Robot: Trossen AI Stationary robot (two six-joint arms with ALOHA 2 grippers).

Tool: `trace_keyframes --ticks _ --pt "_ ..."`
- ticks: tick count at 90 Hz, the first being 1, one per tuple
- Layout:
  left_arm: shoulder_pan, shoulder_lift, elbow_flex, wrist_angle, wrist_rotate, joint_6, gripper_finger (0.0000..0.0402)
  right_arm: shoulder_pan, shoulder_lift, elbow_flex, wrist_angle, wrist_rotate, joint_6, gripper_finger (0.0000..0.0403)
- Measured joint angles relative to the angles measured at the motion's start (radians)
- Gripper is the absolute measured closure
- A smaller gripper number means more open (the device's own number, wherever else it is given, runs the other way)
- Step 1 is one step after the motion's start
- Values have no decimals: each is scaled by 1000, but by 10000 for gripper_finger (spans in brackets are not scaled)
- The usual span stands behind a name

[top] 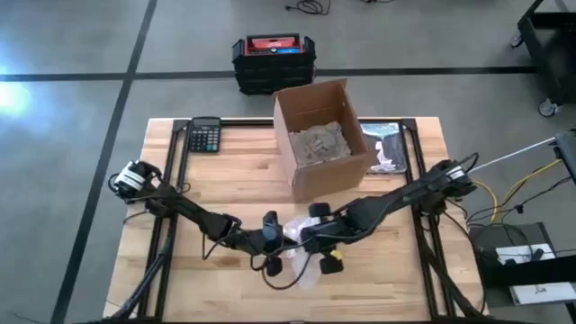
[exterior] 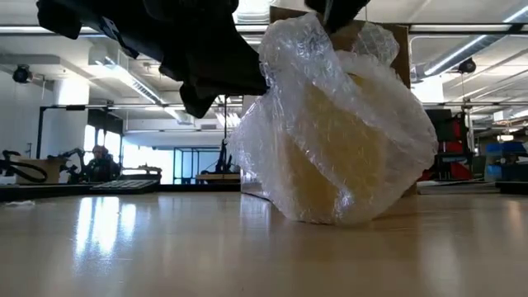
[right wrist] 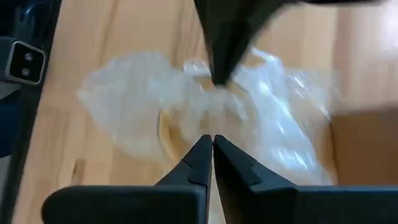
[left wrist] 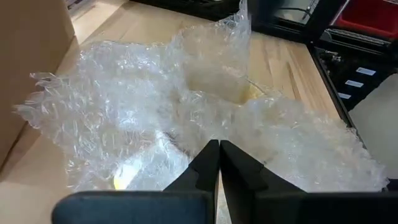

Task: Wrap mug
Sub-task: Wrap the yellow cup in bubble wrap

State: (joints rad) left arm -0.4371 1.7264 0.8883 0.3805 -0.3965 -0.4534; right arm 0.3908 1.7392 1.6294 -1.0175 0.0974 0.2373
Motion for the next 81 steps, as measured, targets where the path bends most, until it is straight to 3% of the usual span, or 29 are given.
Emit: trace_keyframes --ticks 19,49,81 --pt "0 0 0 0 3 0 402 31 -12 -49 -168 158 105 401" --pt "0 0 0 1 6 0 402 36 80 -158 248 55 -9 401" --pt "0 -16 0 -5 32 7 402 -1 239 -155 302 23 -43 401"
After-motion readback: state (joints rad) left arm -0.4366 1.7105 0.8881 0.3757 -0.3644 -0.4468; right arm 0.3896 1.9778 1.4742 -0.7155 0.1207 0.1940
